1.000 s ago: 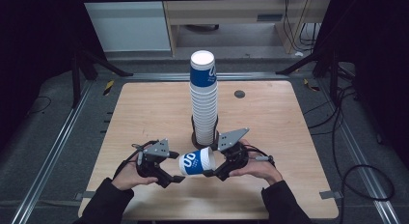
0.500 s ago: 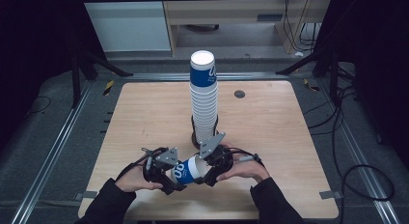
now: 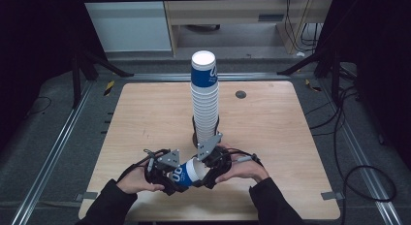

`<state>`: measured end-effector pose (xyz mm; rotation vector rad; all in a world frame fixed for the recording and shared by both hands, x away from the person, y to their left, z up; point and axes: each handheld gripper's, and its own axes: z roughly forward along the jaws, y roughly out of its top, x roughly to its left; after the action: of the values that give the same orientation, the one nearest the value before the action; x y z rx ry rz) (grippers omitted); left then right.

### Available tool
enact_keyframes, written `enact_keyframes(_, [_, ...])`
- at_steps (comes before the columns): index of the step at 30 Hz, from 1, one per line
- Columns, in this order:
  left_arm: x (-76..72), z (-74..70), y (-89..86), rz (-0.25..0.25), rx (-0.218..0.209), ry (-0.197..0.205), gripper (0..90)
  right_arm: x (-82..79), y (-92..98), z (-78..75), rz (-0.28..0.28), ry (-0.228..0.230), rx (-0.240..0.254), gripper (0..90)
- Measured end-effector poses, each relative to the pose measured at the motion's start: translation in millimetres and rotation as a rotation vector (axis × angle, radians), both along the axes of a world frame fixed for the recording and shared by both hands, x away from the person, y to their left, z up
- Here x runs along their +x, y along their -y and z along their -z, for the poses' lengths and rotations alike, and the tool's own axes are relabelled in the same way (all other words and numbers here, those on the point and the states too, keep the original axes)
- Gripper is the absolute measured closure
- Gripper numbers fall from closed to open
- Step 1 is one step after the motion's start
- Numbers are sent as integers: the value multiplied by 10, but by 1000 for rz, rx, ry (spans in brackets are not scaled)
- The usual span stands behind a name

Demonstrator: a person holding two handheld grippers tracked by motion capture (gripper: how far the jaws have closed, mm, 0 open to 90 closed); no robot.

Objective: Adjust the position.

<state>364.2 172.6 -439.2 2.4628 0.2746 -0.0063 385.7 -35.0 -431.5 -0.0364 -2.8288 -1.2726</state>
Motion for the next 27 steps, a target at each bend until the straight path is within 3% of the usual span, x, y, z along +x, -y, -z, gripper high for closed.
enact_keyframes(6, [43, -47, -88, -38, -46, 5, 267, 14, 110, -89, 48, 9, 79, 80])
enact_keyframes(10, [74, -86, -161, -69, -88, 17, 267, 18, 266, -173, 113, 19, 153, 72])
enact_keyframes(14, [84, -132, -210, -113, -159, 39, 266, 11, 444, -224, 197, 18, 223, 74])
enact_keyframes(15, [84, -132, -210, -113, -159, 39, 266, 11, 444, -224, 197, 18, 223, 74])
enact_keyframes(16, [84, -151, -221, -124, -194, 42, 266, 8, 530, -233, 232, 5, 257, 74])
enact_keyframes(27, [16, -239, -189, -162, -325, 119, 266, -54, 602, -171, 270, -46, 340, 79])
